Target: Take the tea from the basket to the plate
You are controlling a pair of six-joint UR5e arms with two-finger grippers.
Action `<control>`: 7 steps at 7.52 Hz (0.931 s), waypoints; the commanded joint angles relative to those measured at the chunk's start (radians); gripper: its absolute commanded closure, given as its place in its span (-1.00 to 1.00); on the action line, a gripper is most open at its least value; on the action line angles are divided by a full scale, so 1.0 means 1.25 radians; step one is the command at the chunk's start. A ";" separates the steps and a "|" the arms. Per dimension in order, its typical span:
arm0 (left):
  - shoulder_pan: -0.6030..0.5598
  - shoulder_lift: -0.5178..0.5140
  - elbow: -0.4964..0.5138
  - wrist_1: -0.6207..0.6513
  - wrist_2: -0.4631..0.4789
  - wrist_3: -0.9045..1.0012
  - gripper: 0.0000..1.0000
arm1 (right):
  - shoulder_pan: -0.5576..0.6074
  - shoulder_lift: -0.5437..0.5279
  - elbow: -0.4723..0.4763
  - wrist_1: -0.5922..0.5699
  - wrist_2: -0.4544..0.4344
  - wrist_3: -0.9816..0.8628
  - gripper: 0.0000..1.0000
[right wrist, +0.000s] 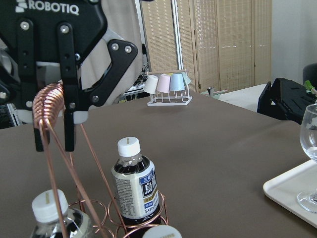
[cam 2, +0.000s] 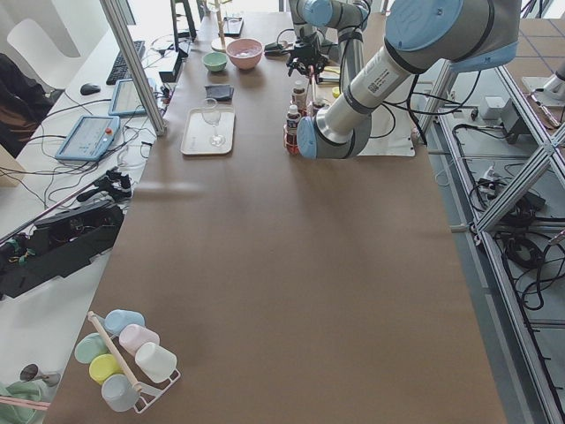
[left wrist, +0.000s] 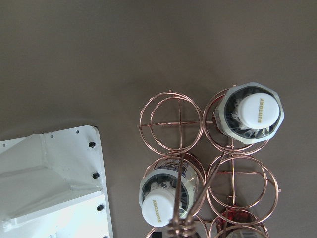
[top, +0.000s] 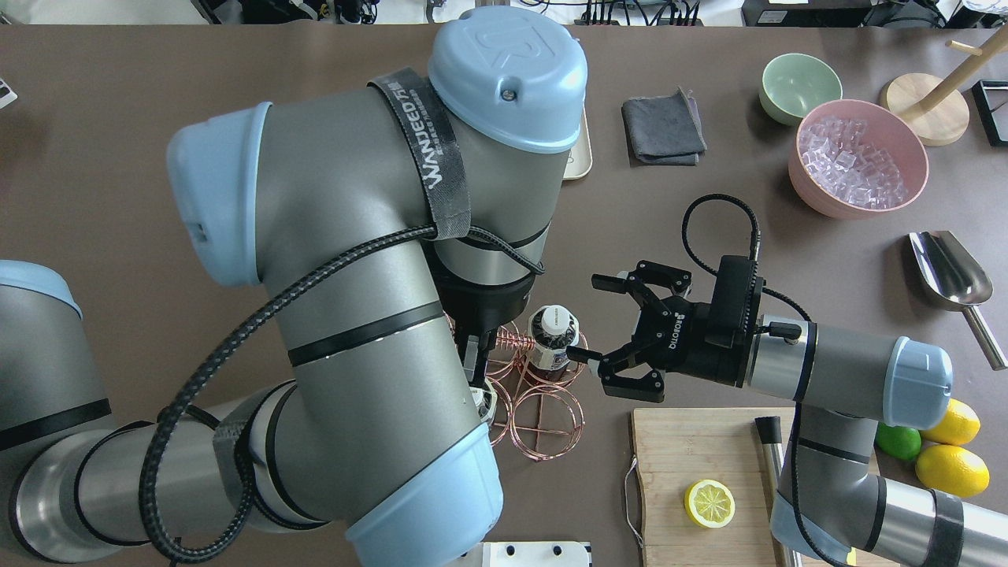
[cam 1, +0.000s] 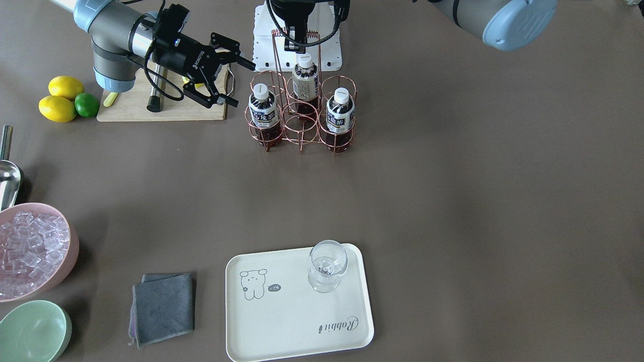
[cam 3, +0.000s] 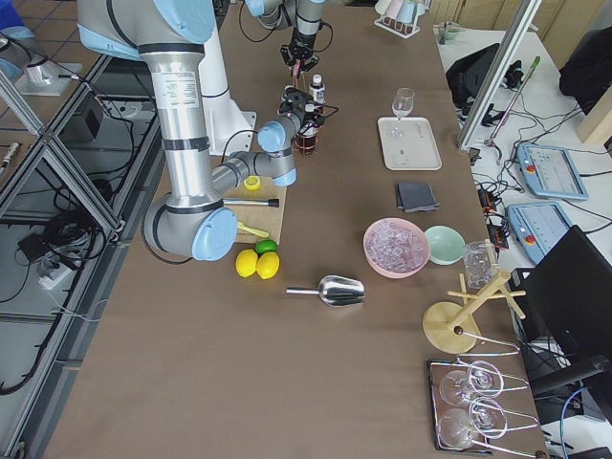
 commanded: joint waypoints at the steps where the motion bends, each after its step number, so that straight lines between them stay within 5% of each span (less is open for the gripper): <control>1: 0.000 0.000 0.000 0.001 0.000 0.000 1.00 | -0.024 0.009 -0.002 -0.005 -0.033 -0.002 -0.98; 7: 0.001 -0.001 -0.001 0.002 0.000 -0.002 1.00 | -0.061 0.031 -0.018 -0.017 -0.101 -0.057 -0.98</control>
